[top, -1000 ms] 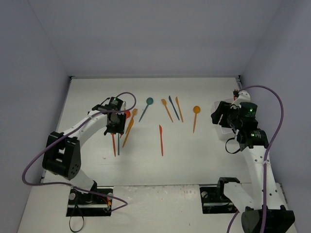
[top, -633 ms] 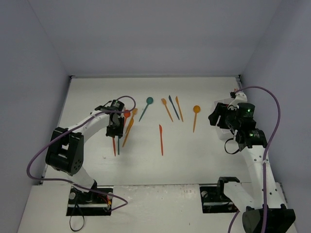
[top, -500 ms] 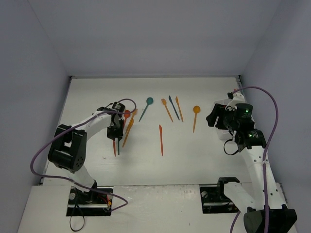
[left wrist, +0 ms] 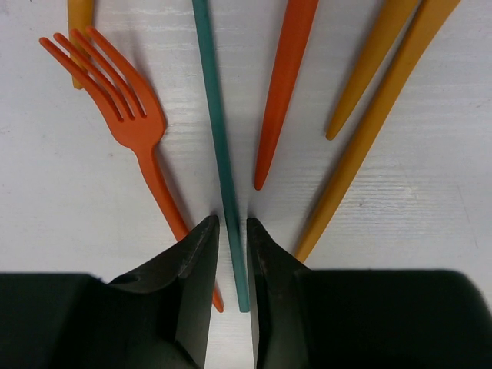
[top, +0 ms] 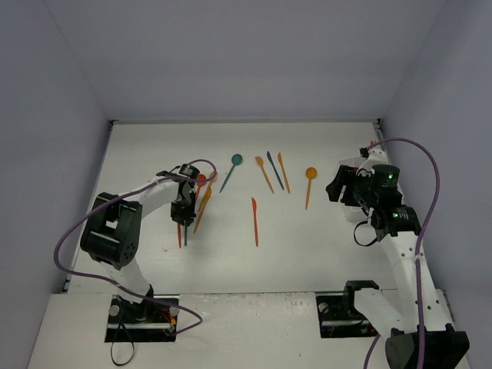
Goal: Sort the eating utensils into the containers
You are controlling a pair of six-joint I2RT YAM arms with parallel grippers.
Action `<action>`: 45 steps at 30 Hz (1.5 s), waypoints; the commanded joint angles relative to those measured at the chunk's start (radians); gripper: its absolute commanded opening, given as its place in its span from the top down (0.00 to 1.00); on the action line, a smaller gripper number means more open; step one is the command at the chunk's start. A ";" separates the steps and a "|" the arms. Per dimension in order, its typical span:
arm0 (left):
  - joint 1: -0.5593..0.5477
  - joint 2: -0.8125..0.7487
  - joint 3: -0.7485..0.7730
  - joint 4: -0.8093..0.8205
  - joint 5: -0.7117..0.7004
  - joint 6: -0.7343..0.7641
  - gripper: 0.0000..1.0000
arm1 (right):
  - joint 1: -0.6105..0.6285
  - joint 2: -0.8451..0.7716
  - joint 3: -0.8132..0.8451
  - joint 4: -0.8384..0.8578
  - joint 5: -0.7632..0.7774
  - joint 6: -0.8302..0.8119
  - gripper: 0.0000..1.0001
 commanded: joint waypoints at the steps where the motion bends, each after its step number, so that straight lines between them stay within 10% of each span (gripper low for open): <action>1: -0.020 0.019 -0.011 0.027 -0.016 -0.035 0.87 | 0.008 -0.011 0.008 0.036 0.002 -0.002 0.39; 24: -0.090 -0.547 0.201 0.145 0.280 0.109 1.00 | 0.112 0.223 0.461 0.040 -0.350 0.147 0.36; 45: -0.352 -0.511 0.385 0.366 0.377 0.173 1.00 | 0.532 0.409 0.727 0.178 -0.235 0.231 0.39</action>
